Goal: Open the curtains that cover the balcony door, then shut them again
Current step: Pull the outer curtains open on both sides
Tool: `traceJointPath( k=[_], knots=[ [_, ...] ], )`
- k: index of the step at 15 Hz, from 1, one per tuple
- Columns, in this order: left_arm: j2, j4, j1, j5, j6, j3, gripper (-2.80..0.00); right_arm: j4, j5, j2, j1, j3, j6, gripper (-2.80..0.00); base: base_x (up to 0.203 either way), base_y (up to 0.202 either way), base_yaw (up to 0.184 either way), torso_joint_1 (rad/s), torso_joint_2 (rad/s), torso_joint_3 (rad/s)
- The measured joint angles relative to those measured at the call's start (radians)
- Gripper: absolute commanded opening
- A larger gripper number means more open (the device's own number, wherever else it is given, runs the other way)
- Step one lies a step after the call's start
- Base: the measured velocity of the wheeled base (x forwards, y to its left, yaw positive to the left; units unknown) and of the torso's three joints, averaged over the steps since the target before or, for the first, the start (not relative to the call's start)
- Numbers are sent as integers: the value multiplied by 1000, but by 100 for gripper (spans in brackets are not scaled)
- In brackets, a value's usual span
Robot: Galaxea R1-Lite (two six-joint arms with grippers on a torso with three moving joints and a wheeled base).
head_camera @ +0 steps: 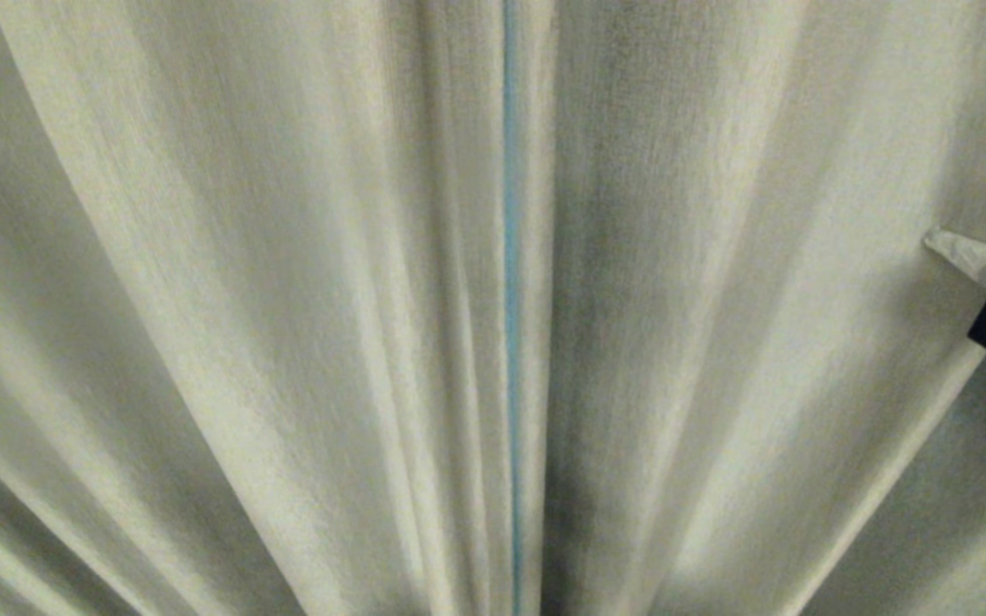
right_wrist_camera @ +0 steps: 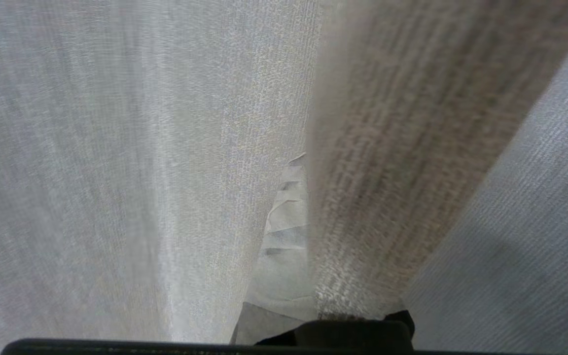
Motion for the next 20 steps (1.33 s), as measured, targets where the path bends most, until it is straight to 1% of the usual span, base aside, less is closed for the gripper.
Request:
traceJointPath(
  k=[3,8,11,14,20],
  knots=[
    [0,0,0,0,0,0,-280,1,0,1,-2,-8,5,-280,0,0,0,0,0,0],
    [0,0,0,0,1,0,-280,-5,0,8,-5,-66,3,-280,0,0,0,0,0,0],
    [0,0,0,0,1,0,-280,-5,1,25,-27,-104,7,-280,0,0,0,0,0,0],
    [0,0,0,0,0,0,-280,-4,1,53,-83,-148,9,-280,0,0,0,0,0,0],
    [0,0,0,0,0,0,-280,-3,2,120,-262,-229,24,-280,0,0,0,0,0,0]
  ],
)
